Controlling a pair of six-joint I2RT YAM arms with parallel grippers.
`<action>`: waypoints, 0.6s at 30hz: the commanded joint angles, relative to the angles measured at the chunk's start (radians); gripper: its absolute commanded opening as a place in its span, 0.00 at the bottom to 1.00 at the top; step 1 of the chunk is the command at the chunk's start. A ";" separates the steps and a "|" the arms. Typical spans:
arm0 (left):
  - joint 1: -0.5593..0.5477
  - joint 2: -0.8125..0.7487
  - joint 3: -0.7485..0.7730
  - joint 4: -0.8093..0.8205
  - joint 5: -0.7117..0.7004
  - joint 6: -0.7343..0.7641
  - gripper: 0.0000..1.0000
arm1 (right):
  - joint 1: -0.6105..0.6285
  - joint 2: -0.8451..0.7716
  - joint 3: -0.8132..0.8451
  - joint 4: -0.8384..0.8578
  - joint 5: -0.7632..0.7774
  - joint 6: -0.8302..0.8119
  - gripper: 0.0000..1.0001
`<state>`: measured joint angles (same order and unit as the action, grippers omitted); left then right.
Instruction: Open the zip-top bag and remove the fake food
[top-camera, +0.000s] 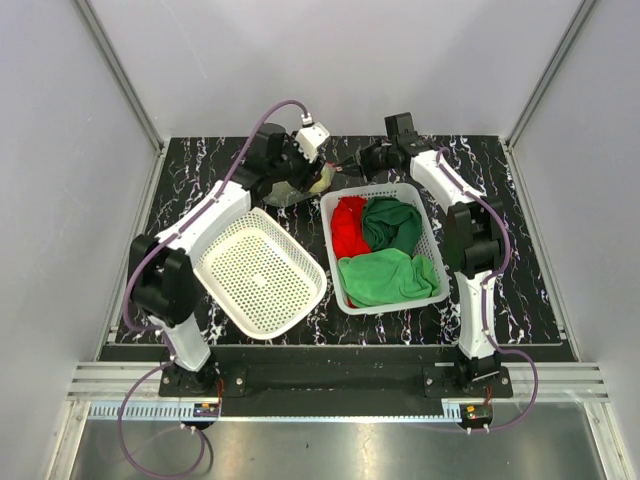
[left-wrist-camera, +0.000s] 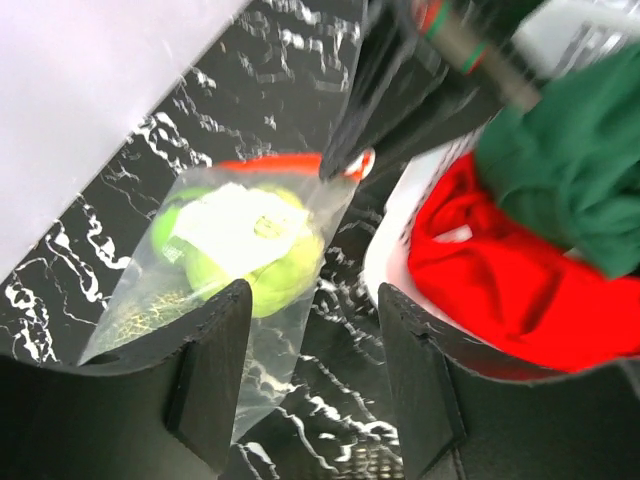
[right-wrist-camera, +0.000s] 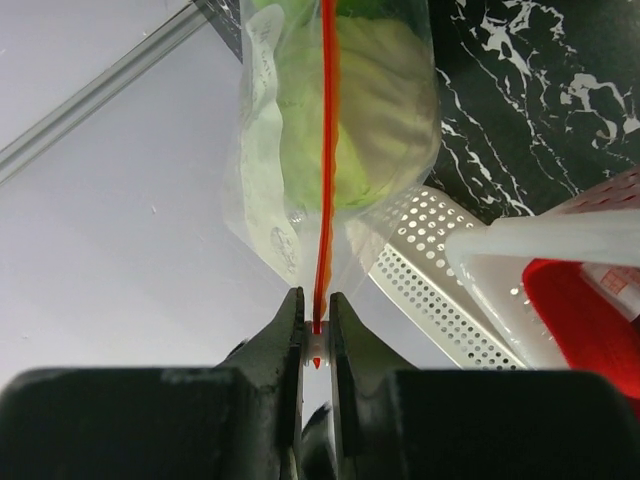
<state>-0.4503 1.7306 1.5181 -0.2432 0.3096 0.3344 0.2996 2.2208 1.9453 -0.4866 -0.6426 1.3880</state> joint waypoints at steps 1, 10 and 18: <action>-0.001 0.046 0.030 0.059 0.068 0.117 0.57 | 0.015 -0.043 0.093 -0.044 0.004 0.023 0.09; 0.001 0.133 0.111 0.062 0.088 0.091 0.63 | 0.018 -0.019 0.156 -0.098 0.017 0.013 0.09; 0.032 0.104 0.119 0.087 0.103 0.049 0.57 | 0.018 -0.009 0.159 -0.104 0.014 -0.006 0.09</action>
<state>-0.4438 1.8790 1.6039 -0.2264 0.3672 0.4015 0.3077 2.2219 2.0560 -0.5816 -0.6216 1.3926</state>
